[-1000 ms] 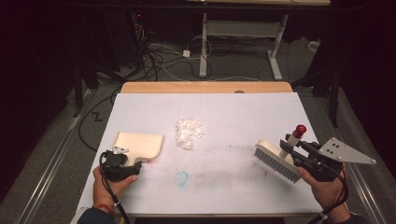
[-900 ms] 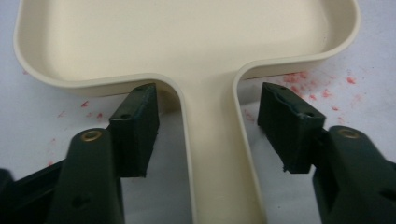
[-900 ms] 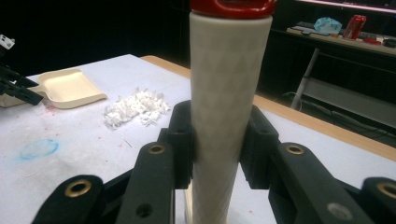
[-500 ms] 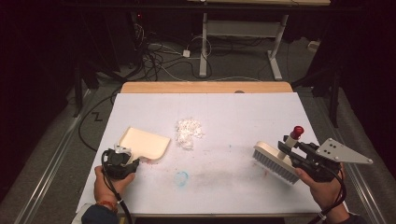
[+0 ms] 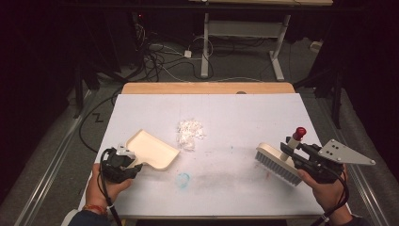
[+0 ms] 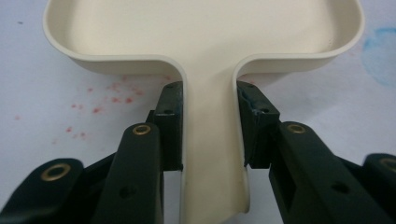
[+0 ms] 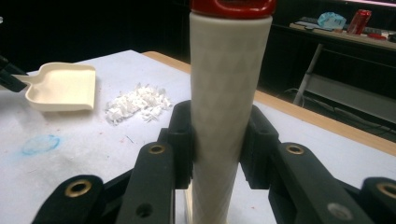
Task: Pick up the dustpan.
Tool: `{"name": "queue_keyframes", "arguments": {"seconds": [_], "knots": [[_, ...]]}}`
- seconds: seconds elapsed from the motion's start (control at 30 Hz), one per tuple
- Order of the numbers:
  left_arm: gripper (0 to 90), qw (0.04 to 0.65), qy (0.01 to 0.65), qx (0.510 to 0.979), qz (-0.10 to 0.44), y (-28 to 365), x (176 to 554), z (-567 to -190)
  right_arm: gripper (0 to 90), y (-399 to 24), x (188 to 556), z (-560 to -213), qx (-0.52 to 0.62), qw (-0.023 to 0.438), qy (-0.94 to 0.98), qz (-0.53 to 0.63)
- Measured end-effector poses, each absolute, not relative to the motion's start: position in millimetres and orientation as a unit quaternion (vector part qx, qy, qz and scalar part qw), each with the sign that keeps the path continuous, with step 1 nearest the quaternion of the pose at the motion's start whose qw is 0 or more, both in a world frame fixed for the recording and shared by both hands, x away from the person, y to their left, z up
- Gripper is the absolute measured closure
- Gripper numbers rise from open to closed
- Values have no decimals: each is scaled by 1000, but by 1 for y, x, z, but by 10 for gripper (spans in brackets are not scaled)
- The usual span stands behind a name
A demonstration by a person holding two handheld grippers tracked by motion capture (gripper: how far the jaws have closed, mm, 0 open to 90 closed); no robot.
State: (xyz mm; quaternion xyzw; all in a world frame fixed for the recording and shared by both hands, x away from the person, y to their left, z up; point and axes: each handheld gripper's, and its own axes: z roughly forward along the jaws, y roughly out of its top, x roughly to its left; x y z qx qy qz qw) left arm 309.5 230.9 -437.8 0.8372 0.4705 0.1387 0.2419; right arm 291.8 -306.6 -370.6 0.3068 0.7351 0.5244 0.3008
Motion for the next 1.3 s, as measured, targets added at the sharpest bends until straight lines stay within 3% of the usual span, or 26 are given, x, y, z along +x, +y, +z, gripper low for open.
{"name": "queue_keyframes", "arguments": {"seconds": [1.3], "knots": [[635, 245, 437, 858, 113, 227, 304, -450, 702, -287, 307, -372, 292, 272, 739, 543]]}}
